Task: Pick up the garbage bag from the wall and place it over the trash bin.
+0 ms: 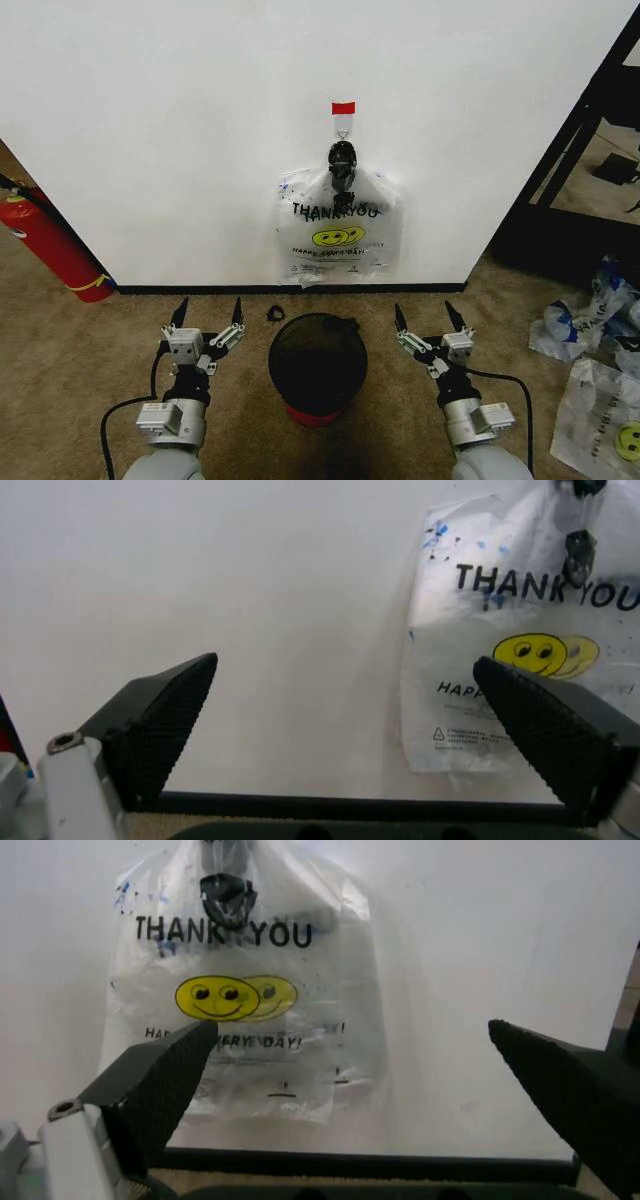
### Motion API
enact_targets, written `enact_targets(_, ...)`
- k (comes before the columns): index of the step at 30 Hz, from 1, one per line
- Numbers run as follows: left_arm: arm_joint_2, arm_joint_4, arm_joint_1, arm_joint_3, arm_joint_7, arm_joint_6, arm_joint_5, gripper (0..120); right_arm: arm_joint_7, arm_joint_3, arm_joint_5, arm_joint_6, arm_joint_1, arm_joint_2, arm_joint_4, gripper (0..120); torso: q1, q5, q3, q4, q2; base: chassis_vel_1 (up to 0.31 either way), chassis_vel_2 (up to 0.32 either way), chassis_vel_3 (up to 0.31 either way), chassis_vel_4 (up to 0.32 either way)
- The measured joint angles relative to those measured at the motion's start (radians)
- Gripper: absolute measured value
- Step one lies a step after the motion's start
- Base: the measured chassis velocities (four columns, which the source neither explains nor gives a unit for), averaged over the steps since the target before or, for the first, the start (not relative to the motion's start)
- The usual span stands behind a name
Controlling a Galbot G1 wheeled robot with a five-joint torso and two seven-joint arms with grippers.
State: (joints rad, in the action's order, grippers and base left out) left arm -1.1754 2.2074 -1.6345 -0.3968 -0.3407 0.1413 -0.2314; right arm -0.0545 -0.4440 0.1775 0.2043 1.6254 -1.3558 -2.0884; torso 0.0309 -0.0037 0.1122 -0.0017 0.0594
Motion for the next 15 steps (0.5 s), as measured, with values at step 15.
enact_targets(15, -0.012, 0.014, 0.012, 0.002, -0.001, -0.006, -0.004, 100, 0.022, 0.006, 0.061, -0.004, -0.016, 0.011, -0.019, 100, 0.000, 0.0001, 0.000, -0.0001, 0.000, 0.000, 0.000, 0.000, 0.000)
